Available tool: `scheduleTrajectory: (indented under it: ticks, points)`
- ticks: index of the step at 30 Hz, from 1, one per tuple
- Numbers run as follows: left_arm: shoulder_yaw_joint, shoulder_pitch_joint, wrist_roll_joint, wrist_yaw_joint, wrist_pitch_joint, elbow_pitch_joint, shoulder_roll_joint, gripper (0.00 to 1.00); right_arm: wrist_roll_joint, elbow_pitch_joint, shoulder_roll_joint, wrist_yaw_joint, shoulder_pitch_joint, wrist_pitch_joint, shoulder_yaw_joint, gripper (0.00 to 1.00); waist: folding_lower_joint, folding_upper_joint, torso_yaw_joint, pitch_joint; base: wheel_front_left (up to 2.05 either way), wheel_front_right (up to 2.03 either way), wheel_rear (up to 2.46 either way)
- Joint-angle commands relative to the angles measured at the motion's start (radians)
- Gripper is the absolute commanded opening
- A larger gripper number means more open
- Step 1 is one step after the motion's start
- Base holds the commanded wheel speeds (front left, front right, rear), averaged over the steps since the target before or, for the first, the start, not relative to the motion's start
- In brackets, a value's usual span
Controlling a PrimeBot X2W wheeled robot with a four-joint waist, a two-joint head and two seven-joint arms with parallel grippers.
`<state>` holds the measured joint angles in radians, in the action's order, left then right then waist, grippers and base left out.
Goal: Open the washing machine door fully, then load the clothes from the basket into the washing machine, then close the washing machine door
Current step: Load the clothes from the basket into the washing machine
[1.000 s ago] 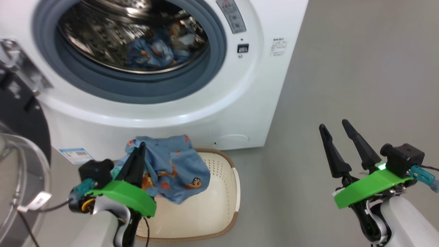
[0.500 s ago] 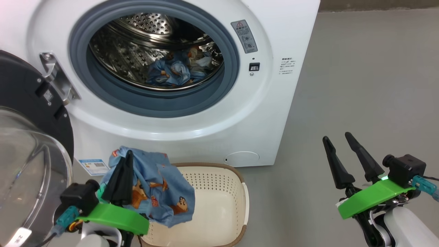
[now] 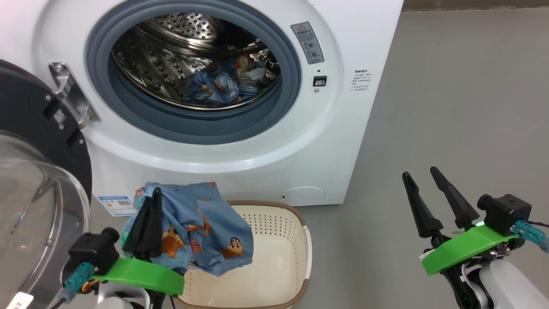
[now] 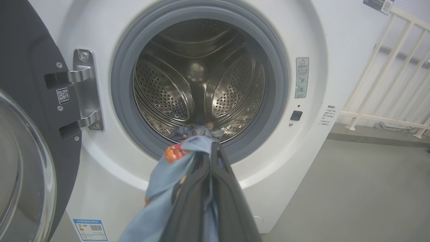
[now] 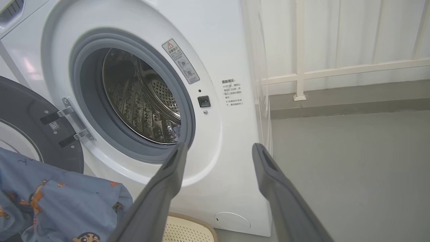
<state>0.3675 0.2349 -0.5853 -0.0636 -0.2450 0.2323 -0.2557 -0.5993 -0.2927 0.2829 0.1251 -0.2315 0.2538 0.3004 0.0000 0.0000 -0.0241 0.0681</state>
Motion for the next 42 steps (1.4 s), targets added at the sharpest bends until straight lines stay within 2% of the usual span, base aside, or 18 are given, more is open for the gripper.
scheduleTrajectory:
  ticks: [1,13,26,31,40,42]
  points:
    - [-0.04,0.015,0.001,-0.007,0.0,-0.035,-0.025,0.0,-0.004,0.019,0.015,0.006,-0.012,0.008,0.018,1.0,0.0,0.0,-0.001,0.002,0.0,0.0,0.0]
    - [-0.028,0.101,0.008,0.009,-0.003,-0.025,-0.016,0.0,-0.004,0.022,0.014,0.006,-0.026,0.008,0.022,1.0,0.0,0.0,-0.013,0.028,0.0,0.0,0.0]
    - [-0.028,0.395,0.049,0.043,0.008,0.094,-0.032,0.0,0.006,0.043,0.004,0.006,-0.067,0.008,0.02,1.0,0.0,0.0,-0.07,0.156,0.0,0.0,0.0]
    - [-0.015,0.531,0.058,0.066,0.026,0.199,-0.021,0.0,0.012,0.055,-0.006,0.006,-0.09,0.008,0.017,1.0,0.0,0.0,-0.099,0.229,0.0,0.0,0.0]
    - [0.0,0.802,0.072,0.113,0.041,0.51,-0.002,0.0,0.026,0.079,-0.037,0.006,-0.145,0.008,0.017,1.0,0.0,0.0,-0.157,0.391,0.0,0.0,0.0]
    - [0.003,0.832,0.076,0.117,0.042,0.544,-0.004,0.0,0.028,0.081,-0.04,0.006,-0.151,0.008,0.018,1.0,0.0,0.0,-0.165,0.41,0.0,0.0,0.0]
